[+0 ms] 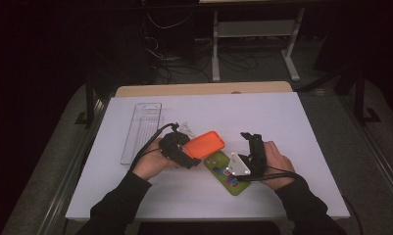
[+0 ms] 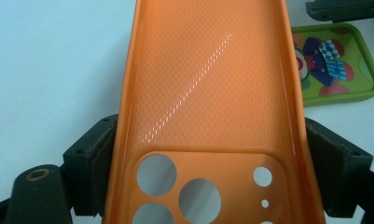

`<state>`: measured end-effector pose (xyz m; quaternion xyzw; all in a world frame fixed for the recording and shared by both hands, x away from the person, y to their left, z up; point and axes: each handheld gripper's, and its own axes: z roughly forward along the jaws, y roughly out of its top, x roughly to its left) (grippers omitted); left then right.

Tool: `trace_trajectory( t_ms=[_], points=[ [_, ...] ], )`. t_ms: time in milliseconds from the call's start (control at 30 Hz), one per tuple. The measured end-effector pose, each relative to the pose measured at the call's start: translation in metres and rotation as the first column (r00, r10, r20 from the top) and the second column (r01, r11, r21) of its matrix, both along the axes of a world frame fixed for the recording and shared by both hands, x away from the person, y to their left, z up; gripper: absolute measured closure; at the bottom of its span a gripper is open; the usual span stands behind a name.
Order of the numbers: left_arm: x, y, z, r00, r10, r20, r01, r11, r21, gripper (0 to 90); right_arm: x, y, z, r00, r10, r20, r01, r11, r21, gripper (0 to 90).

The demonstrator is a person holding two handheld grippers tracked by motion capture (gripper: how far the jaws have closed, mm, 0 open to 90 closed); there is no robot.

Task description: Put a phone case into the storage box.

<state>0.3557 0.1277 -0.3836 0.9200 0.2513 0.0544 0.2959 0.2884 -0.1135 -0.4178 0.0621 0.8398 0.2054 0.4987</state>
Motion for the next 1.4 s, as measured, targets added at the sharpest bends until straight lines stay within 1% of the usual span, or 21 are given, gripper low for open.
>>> trace_trajectory(
  t_ms=[33, 100, 133, 167, 300, 367, 533, 700, 767, 800, 833, 867, 933, 967, 1000, 1033, 1167, 1300, 1333, 1367, 1400],
  points=[
    [0.0, 0.0, 0.0, 1.0, -0.003, 0.004, 0.003, 1.0, 0.001, 15.6, 0.0, 0.001, 0.0, 1.0, 0.003, 0.0, -0.003, 1.0, -0.012, 0.0],
    [0.0, 0.0, 0.0, 0.9999, 0.013, 0.005, -0.013, 0.9998, -0.014, 15.7, 0.0, 0.001, -0.001, 0.9996, 0.013, 0.025, -0.012, 1.0, -0.027, 0.0],
    [0.001, 0.001, 0.0, 1.0, 0.003, 0.005, -0.003, 1.0, -0.002, 15.7, -0.001, 0.002, -0.001, 0.9994, 0.014, 0.032, -0.013, 0.999, -0.036, 0.0],
    [0.002, 0.002, 0.001, 1.0, -0.005, 0.005, 0.005, 0.9999, 0.009, 15.7, -0.001, 0.002, -0.001, 0.9988, 0.022, 0.043, -0.019, 0.998, -0.063, 0.0],
    [0.002, 0.003, 0.001, 1.0, 0.006, 0.0, -0.006, 0.9999, 0.013, 15.7, -0.003, 0.005, -0.002, 0.9949, 0.041, 0.092, -0.03, 0.992, -0.119, 0.3],
    [0.002, 0.003, 0.001, 1.0, 0.007, 0.001, -0.007, 0.9999, 0.01, 15.7, -0.004, 0.007, -0.004, 0.9904, 0.048, 0.129, -0.035, 0.994, -0.104, 2.7],
    [0.0, 0.001, 0.003, 1.0, 0.002, 0.001, -0.002, 1.0, -0.003, 15.7, -0.007, 0.013, -0.005, 0.99, 0.064, 0.126, -0.048, 0.991, -0.124, 7.4],
    [-0.001, -0.001, 0.004, 0.9999, -0.009, 0.006, 0.009, 1.0, 0.003, 15.7, -0.01, 0.021, -0.005, 0.9825, 0.083, 0.166, -0.062, 0.99, -0.13, 12.9],
    [-0.001, -0.001, 0.004, 0.9999, -0.009, 0.006, 0.009, 1.0, 0.004, 15.6, -0.011, 0.026, -0.006, 0.9824, 0.08, 0.169, -0.06, 0.991, -0.122, 14.2],
    [-0.002, -0.001, 0.004, 0.9999, -0.01, 0.004, 0.01, 0.9999, 0.006, 15.6, -0.01, 0.029, -0.005, 0.9784, 0.091, 0.186, -0.067, 0.989, -0.132, 15.5],
    [-0.002, -0.002, 0.005, 0.9999, -0.014, 0.004, 0.014, 0.9999, 0.007, 15.7, -0.008, 0.03, -0.004, 0.9719, 0.121, 0.202, -0.088, 0.983, -0.163, 16.6],
    [-0.002, -0.002, 0.005, 0.9999, -0.015, 0.005, 0.015, 0.9999, 0.008, 15.7, -0.008, 0.032, -0.005, 0.969, 0.131, 0.21, -0.097, 0.981, -0.167, 17.7],
    [-0.002, -0.002, 0.005, 0.9999, -0.015, 0.004, 0.015, 0.9999, 0.002, 15.7, -0.008, 0.036, -0.004, 0.9693, 0.151, 0.194, -0.11, 0.973, -0.203, 20.7],
    [-0.002, -0.002, 0.005, 0.9999, -0.012, 0.006, 0.012, 0.9999, -0.001, 15.7, -0.009, 0.038, -0.004, 0.9686, 0.154, 0.195, -0.113, 0.972, -0.208, 22.6],
    [-0.002, -0.002, 0.005, 0.9999, -0.014, 0.009, 0.014, 0.9999, 0.0, 15.6, -0.009, 0.04, -0.005, 0.9641, 0.148, 0.221, -0.109, 0.978, -0.178, 24.1],
    [-0.003, -0.002, 0.005, 0.9999, -0.014, 0.008, 0.014, 0.9999, 0.0, 15.6, -0.009, 0.042, -0.005, 0.9641, 0.146, 0.222, -0.108, 0.978, -0.177, 25.3],
    [-0.003, -0.003, 0.006, 0.9997, -0.021, 0.011, 0.021, 0.9998, 0.007, 15.6, -0.006, 0.049, -0.005, 0.9582, 0.168, 0.231, -0.122, 0.972, -0.2, 30.9],
    [-0.003, -0.004, 0.006, 0.9997, -0.021, 0.01, 0.021, 0.9998, 0.003, 15.7, -0.005, 0.057, -0.01, 0.9566, 0.186, 0.224, -0.136, 0.966, -0.219, 37.2],
    [-0.003, -0.003, 0.006, 0.9997, -0.021, 0.012, 0.021, 0.9998, 0.005, 15.6, -0.004, 0.059, -0.012, 0.9514, 0.194, 0.239, -0.142, 0.965, -0.22, 39.6],
    [-0.003, -0.003, 0.006, 0.9997, -0.022, 0.013, 0.022, 0.9997, 0.005, 15.7, -0.004, 0.06, -0.014, 0.9544, 0.189, 0.231, -0.141, 0.967, -0.212, 42.0],
    [-0.003, -0.003, 0.006, 0.9997, -0.021, 0.013, 0.021, 0.9998, 0.005, 15.6, -0.004, 0.062, -0.015, 0.9519, 0.192, 0.239, -0.141, 0.967, -0.214, 44.0]
  ],
)
